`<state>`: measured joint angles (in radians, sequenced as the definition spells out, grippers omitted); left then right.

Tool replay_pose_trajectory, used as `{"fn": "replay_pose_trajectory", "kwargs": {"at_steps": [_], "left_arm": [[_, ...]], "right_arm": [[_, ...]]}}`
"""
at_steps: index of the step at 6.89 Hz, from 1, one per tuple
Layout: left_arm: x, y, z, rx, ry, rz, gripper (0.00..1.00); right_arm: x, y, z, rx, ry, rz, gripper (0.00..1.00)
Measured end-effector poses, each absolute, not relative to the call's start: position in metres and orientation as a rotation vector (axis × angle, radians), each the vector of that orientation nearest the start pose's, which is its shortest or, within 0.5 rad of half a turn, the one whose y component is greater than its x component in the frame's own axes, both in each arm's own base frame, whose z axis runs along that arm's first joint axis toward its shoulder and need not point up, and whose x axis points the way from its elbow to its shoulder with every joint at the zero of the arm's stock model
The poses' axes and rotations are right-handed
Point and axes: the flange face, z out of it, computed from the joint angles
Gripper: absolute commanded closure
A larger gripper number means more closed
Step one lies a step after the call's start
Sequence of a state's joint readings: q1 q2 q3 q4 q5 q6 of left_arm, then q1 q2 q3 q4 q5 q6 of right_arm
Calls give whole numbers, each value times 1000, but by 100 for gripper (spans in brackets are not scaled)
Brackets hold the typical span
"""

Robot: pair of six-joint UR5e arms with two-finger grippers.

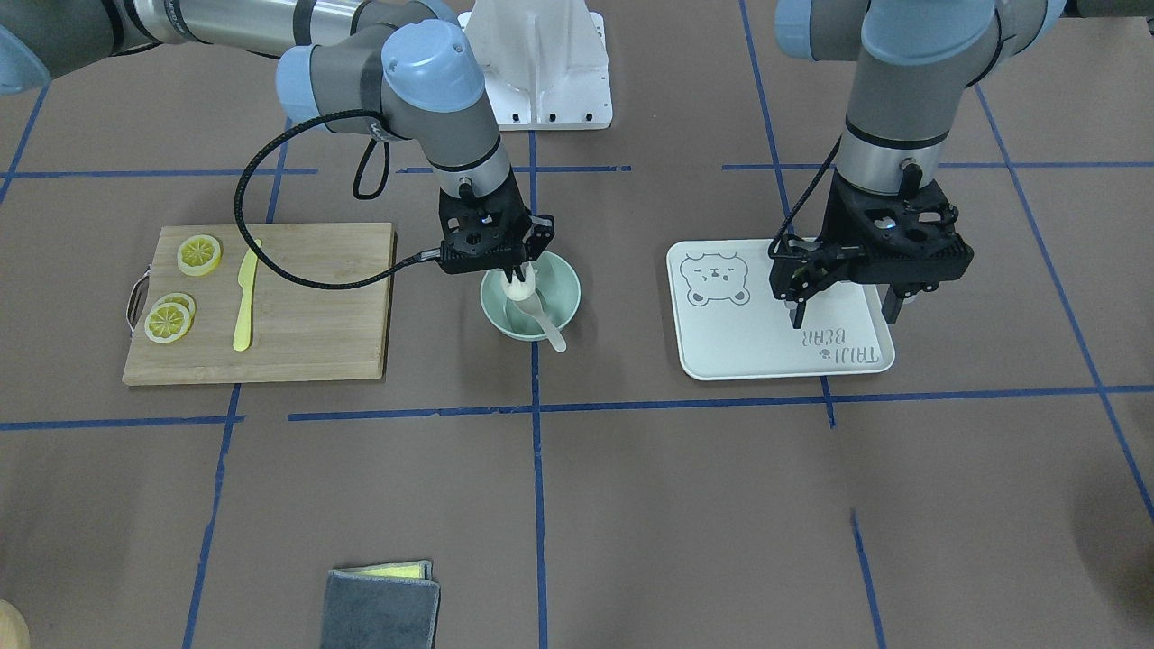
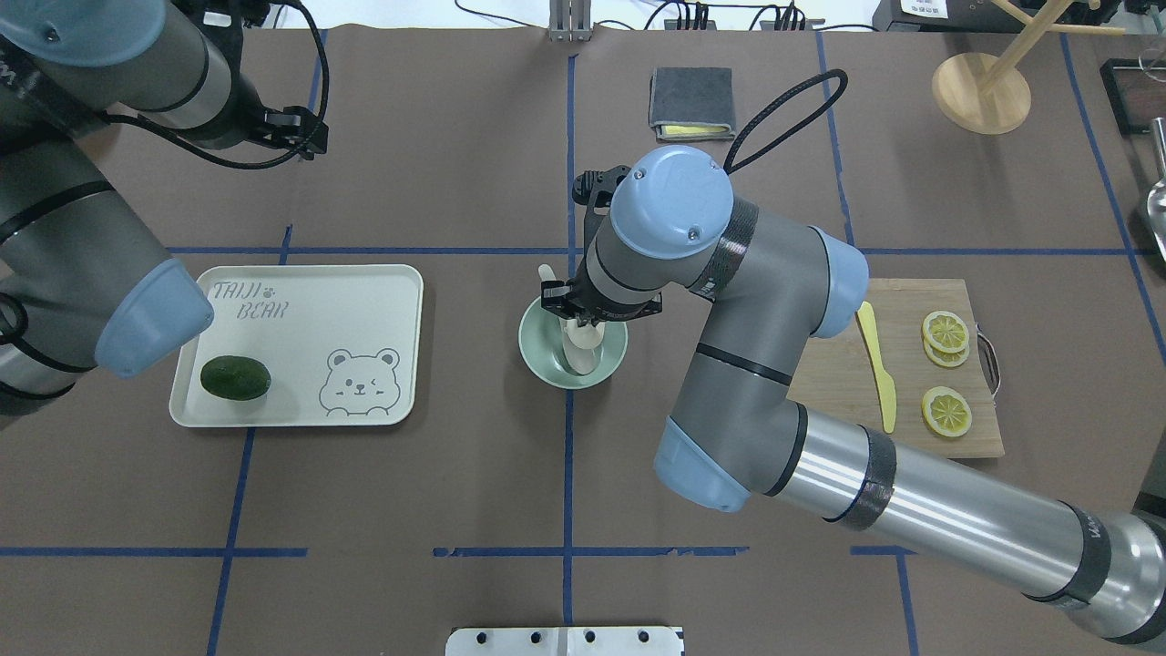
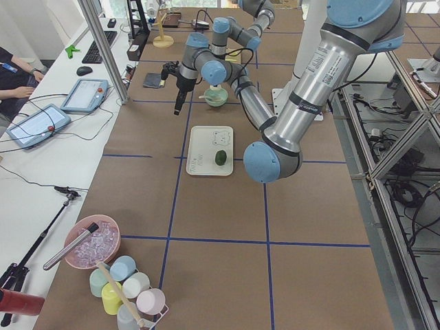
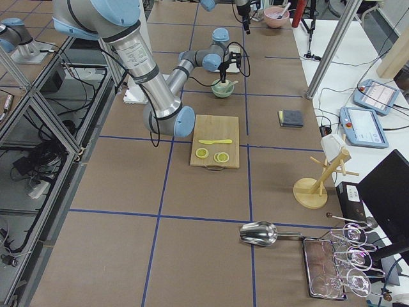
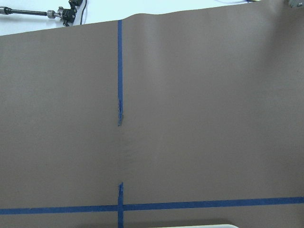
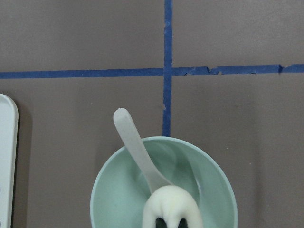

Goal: Put spoon and bun in bowl

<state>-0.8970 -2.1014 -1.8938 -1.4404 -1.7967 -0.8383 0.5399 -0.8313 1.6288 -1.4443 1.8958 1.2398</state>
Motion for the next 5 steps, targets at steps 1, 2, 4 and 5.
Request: {"fn": "replay_pose_trajectory", "kwargs": {"at_steps": [1, 2, 4, 5], "left_arm": [[284, -551, 244, 384, 632, -55, 0], [267, -556, 251, 397, 604, -23, 0], [236, -562, 274, 403, 562, 45, 0], [219, -566, 286, 397, 552, 75, 0]], "right_arm": [[-545, -444, 170, 108, -962, 55, 0], [-545, -444, 165, 105, -970, 66, 0], [-544, -444, 155, 109, -984, 72, 0], [-542, -445, 151, 116, -988, 75, 0]]}}
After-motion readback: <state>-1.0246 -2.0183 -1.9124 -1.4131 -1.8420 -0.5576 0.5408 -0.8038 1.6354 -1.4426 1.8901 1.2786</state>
